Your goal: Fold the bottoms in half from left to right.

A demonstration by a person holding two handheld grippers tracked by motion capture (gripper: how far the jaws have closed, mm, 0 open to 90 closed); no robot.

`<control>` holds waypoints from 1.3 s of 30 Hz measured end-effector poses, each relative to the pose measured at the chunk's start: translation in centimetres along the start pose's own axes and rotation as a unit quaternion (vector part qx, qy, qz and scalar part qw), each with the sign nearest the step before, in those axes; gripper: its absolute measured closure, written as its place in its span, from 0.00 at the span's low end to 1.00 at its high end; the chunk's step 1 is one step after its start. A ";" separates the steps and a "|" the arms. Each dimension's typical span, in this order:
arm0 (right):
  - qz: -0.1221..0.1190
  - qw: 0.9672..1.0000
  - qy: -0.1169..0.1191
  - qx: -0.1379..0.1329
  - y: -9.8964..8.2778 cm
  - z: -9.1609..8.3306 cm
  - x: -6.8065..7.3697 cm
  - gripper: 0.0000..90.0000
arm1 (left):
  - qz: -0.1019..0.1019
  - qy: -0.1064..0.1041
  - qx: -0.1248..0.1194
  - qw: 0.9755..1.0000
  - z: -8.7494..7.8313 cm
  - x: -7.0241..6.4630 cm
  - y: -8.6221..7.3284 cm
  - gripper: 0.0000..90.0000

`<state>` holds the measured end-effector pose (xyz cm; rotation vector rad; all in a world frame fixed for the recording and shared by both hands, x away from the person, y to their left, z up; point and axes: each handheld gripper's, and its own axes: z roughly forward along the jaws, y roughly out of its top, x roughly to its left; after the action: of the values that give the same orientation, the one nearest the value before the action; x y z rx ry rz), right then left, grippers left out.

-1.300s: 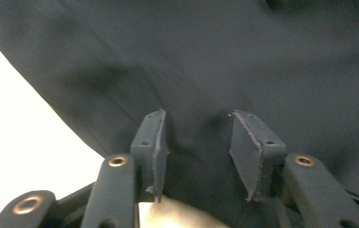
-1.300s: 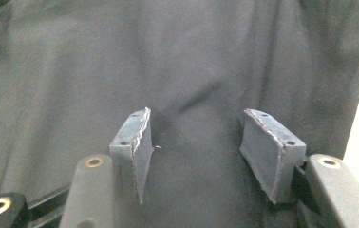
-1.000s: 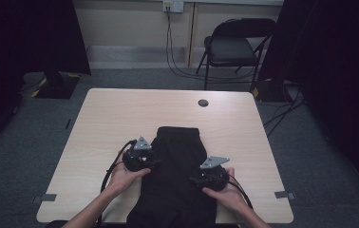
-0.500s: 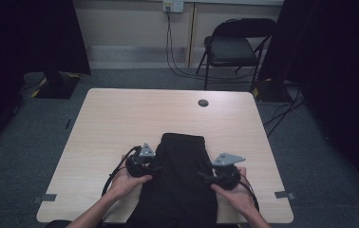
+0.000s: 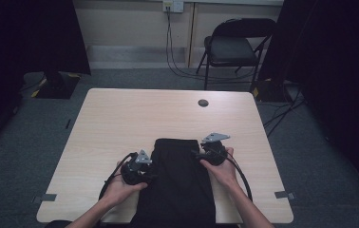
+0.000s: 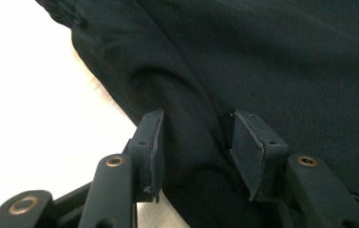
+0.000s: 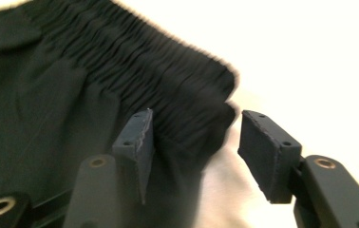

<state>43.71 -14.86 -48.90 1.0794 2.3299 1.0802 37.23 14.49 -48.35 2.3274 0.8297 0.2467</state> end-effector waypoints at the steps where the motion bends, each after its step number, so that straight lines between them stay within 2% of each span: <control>1: -0.005 1.000 -0.004 0.004 -0.1 0.2 0.1 0.50 | -0.006 -0.006 0.002 1.000 0.0 0.0 0.1 0.59; 2: -0.009 1.000 -0.001 0.006 -0.3 0.3 0.2 0.50 | -0.011 -0.006 0.002 1.000 0.0 0.0 0.1 0.56; 5: -0.002 1.000 0.009 0.007 -0.8 0.6 0.1 0.49 | -0.062 -0.020 -0.001 0.998 0.0 0.5 0.4 0.53; 6: 0.002 1.000 0.013 0.004 -1.0 0.7 0.0 0.49 | -0.065 -0.021 -0.007 0.998 0.0 0.8 0.7 0.51; 8: 0.001 1.000 0.011 -0.001 -1.2 0.7 0.1 0.51 | -0.050 -0.006 -0.021 0.998 -0.2 1.3 1.3 0.48; 10: 0.002 1.000 0.015 -0.001 -1.2 0.7 0.1 0.52 | -0.073 -0.012 -0.049 0.996 -0.4 2.1 1.9 0.47; 11: 0.001 1.000 0.015 -0.003 -1.2 0.7 0.2 0.54 | -0.074 -0.004 -0.053 0.996 -0.4 2.4 2.2 0.46; 12: -0.002 1.000 0.017 0.001 -1.1 0.6 0.3 0.58 | -0.048 0.026 -0.058 0.997 -0.3 3.1 2.9 0.43; 13: -0.002 1.000 0.017 0.001 -1.1 0.6 0.3 0.58 | -0.048 0.026 -0.058 0.997 -0.3 3.1 2.9 0.43; 15: -0.002 1.000 0.022 0.003 -1.0 0.7 0.4 0.62 | -0.093 -0.001 -0.072 0.993 0.2 4.3 3.4 0.41; 16: -0.003 1.000 0.022 0.003 -1.0 0.7 0.5 0.65 | -0.100 0.000 -0.083 0.992 0.4 4.6 3.5 0.40; 17: -0.003 1.000 0.028 0.003 -1.0 0.6 0.7 0.72 | -0.097 0.009 -0.086 0.992 0.6 4.8 3.5 0.39; 18: -0.003 1.000 0.028 0.003 -1.0 0.6 0.7 0.72 | -0.084 0.026 -0.082 0.993 1.0 4.9 3.5 0.39; 19: -0.002 1.000 0.030 0.002 -1.0 0.7 0.8 0.73 | -0.081 0.027 -0.071 0.994 1.5 5.2 3.3 0.39; 20: -0.002 0.999 0.033 0.000 -1.0 0.7 0.8 0.76 | -0.091 0.016 -0.066 0.993 1.8 5.4 3.1 0.38; 22: 0.000 0.999 0.036 0.000 -1.0 0.7 0.9 0.79 | -0.098 0.003 -0.061 0.993 2.1 5.7 2.8 0.37; 24: -0.002 0.999 0.036 0.000 -1.0 0.7 0.9 0.81 | -0.087 0.001 -0.056 0.995 2.1 5.5 2.8 0.37; 26: -0.004 0.999 0.034 0.000 -0.9 0.6 1.0 0.82 | -0.073 0.013 -0.038 0.997 2.4 5.2 2.8 0.39; 27: -0.005 0.999 0.033 0.000 -0.9 0.6 1.1 0.82 | -0.084 0.002 -0.040 0.996 2.6 5.2 2.5 0.40; 28: -0.004 0.999 0.032 0.000 -0.9 0.6 1.1 0.82 | -0.091 0.003 -0.048 0.995 2.6 5.2 2.4 0.43; 29: -0.004 0.999 0.032 0.000 -0.9 0.6 1.1 0.82 | -0.089 0.004 -0.049 0.995 2.6 5.1 2.3 0.45; 30: -0.004 0.999 0.033 -0.001 -0.9 0.7 1.1 0.82 | -0.081 0.004 -0.049 0.995 2.6 5.0 2.3 0.48; 31: -0.004 0.999 0.034 -0.001 -0.9 0.7 1.1 0.82 | -0.062 0.015 -0.048 0.997 2.6 4.8 2.3 0.50; 34: -0.004 0.999 0.038 -0.003 -0.8 0.9 1.1 0.82 | -0.058 0.027 -0.045 0.997 2.7 4.4 2.4 0.57; 35: -0.004 0.999 0.039 -0.004 -0.8 0.9 1.1 0.82 | -0.047 0.038 -0.041 0.997 2.6 4.4 2.4 0.60; 39: 0.008 0.999 0.046 -0.006 -0.7 0.9 0.8 0.84 | -0.056 0.031 -0.045 0.997 2.7 4.7 2.5 0.77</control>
<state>43.40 -14.11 -50.00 1.0663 2.3870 1.1711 43.13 14.54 -49.02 2.1905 0.9568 0.3042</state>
